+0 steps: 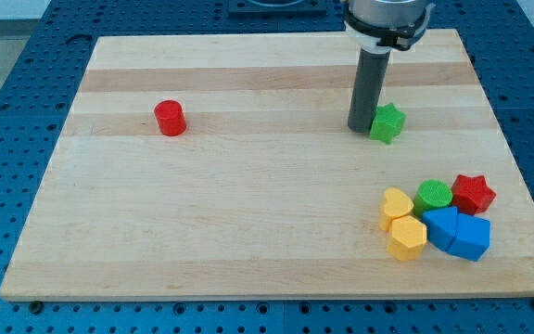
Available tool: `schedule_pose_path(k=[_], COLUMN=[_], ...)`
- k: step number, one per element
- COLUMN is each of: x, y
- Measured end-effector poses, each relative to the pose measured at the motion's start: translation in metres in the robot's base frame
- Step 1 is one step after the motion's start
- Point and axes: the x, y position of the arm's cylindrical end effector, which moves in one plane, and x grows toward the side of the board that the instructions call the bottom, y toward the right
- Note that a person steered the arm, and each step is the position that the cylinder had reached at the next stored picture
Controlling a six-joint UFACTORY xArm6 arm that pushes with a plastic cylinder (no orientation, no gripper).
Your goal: Push the green star above the green circle
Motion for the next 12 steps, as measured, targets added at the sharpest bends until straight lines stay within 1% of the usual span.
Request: schedule_pose_path(k=[1,2,3,4,5,6,7,9,11,12], x=[-0.017,-0.01,0.011,0.028,0.012,-0.02,-0.025,0.002,0.043,0.045], y=[0.001,0.02,0.04,0.046,0.046,0.057,0.079,0.082,0.076,0.076])
